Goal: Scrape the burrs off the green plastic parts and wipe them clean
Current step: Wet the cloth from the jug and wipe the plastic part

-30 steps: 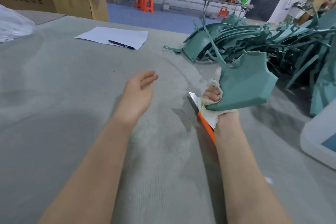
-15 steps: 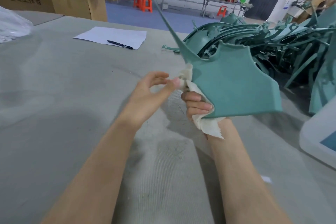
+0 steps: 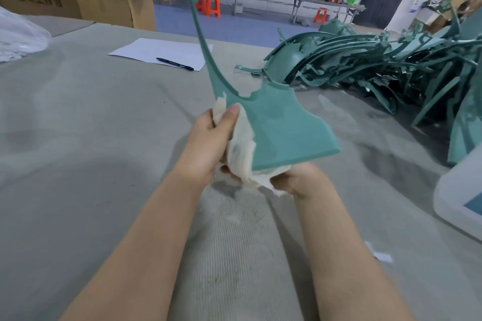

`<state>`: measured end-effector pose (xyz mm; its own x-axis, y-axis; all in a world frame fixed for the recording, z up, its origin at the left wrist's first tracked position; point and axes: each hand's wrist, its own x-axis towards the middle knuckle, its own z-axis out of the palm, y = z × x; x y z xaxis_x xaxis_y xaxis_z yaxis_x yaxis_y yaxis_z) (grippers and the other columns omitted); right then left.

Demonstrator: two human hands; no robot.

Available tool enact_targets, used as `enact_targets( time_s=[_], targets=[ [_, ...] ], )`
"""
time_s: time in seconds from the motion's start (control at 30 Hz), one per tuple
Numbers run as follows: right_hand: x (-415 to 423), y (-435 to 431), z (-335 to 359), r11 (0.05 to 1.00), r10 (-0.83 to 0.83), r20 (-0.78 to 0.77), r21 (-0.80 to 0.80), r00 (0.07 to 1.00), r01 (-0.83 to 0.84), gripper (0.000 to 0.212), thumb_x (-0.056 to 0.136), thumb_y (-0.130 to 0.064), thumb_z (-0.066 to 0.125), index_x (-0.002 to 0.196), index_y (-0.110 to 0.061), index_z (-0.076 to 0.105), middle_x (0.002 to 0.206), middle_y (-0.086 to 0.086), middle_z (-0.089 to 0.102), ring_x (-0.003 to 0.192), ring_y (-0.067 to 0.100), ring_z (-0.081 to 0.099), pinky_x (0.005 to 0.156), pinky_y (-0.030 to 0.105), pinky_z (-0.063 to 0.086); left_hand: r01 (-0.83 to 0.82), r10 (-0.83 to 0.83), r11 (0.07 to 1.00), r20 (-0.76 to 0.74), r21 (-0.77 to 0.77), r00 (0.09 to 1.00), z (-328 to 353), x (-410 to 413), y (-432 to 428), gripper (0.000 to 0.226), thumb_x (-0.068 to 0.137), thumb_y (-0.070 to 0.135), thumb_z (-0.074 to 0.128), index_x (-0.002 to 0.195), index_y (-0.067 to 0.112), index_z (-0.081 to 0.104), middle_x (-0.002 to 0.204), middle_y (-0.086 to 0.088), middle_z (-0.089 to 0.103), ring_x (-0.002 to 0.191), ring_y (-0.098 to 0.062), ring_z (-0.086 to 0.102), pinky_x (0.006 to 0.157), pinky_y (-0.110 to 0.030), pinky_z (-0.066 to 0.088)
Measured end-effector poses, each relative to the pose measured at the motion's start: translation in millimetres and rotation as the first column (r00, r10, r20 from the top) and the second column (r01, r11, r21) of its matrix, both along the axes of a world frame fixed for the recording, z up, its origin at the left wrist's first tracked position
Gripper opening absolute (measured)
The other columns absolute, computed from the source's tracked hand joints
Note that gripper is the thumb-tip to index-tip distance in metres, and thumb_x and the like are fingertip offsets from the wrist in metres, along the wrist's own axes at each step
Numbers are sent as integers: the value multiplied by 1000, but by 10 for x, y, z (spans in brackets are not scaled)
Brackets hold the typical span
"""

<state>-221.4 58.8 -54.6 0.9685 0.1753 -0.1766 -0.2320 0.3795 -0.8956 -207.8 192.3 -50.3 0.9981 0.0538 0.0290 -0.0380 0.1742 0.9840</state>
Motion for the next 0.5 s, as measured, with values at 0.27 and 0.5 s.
enact_targets(
  time_s=[0.27, 0.5],
  targets=[
    [141, -435, 142, 995, -71, -33, -69, 997, 69, 49, 98, -51, 43, 99, -8, 67, 87, 5, 73, 68, 13, 70, 54, 24, 58, -323, 299, 919, 136, 227, 945, -24, 70, 122, 22, 101, 34, 43, 104, 15, 53, 92, 4, 61, 95, -19, 60, 80, -29, 44],
    [197, -407, 137, 861, -486, 97, -120, 869, 495, 18, 101, -13, 50, 89, -10, 63, 82, -1, 68, 70, 8, 66, 58, 23, 57, -431, 436, 900, 69, -66, 898, 46, 83, 230, 15, 97, 29, 53, 93, 14, 56, 78, 3, 59, 74, -15, 59, 73, -33, 51]
  ],
)
